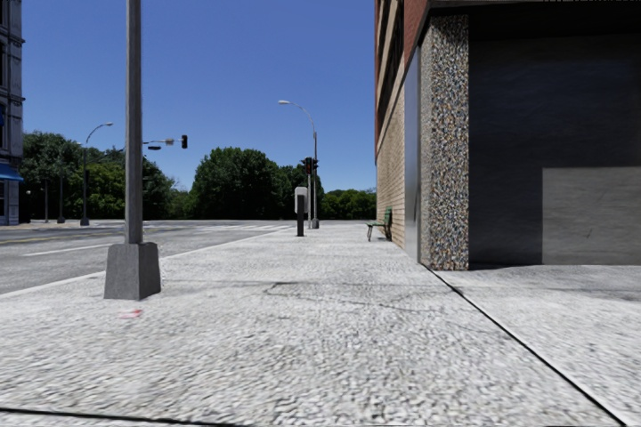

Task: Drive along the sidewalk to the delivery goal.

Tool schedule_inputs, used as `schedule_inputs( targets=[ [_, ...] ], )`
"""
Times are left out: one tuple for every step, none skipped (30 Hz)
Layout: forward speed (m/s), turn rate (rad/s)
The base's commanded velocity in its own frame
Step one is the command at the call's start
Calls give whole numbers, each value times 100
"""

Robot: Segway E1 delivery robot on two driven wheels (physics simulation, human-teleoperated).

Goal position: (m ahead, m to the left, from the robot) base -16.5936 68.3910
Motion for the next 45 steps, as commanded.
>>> schedule_inputs(
  targets=[
    [200,0],
    [200,0],
    [200,0],
    [200,0],
    [200,0],
    [200,0],
    [200,0],
    [200,0],
    [200,0],
    [200,0],
    [200,0],
    [200,0],
    [200,0],
    [200,0],
    [200,0],
    [200,0],
    [200,0],
    [200,0],
    [200,0],
    [200,0],
    [200,0],
    [200,0],
    [200,0],
    [200,0],
    [200,0],
    [200,0],
    [200,0],
    [200,0],
    [200,0],
    [200,0],
    [200,0],
    [200,0],
    [200,0],
    [200,0],
    [200,0],
    [200,0],
    [200,0],
    [200,0],
    [200,0],
    [200,0],
    [200,0],
    [200,0],
    [200,0],
    [200,0],
    [200,0]
  ],
)
